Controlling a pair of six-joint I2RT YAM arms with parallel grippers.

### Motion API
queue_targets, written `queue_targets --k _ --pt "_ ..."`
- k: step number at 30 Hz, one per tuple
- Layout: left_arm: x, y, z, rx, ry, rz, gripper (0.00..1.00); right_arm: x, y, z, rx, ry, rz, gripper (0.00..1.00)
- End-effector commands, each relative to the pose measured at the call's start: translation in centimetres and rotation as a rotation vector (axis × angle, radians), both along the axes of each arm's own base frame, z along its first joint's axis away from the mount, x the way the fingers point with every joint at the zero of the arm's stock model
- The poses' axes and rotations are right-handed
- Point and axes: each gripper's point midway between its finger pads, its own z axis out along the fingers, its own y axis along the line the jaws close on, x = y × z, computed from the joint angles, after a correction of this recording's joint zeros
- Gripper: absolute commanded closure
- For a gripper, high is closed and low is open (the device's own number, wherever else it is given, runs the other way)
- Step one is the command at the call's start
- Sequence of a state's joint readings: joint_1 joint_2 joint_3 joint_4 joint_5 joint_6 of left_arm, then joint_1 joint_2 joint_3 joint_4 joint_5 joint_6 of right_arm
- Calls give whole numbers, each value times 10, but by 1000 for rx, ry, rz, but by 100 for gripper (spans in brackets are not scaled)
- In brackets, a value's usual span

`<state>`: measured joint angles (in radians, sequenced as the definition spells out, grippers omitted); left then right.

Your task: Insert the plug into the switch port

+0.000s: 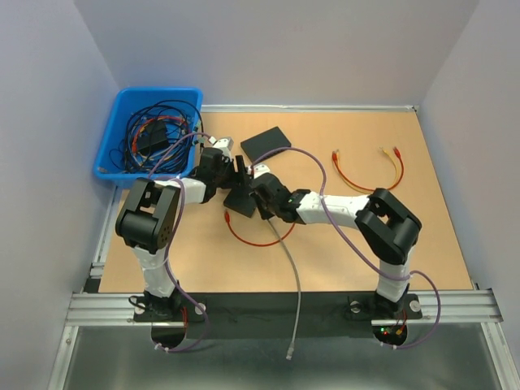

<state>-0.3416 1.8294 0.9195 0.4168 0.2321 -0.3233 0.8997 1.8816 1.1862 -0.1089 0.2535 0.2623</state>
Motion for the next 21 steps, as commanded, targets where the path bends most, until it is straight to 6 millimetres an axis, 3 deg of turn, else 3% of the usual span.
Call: queue_targets --k 1,10,21 --pt "-4 -3 -8 -1 27 -33 22 -8 -22 -10 -42 22 -29 99" --pt "-3 -11 4 -33 -32 -79 22 -9 -10 -18 -17 63 -13 99" --pt "-14 -11 -6 -57 -1 -67 22 4 17 -9 23 53 28 100"
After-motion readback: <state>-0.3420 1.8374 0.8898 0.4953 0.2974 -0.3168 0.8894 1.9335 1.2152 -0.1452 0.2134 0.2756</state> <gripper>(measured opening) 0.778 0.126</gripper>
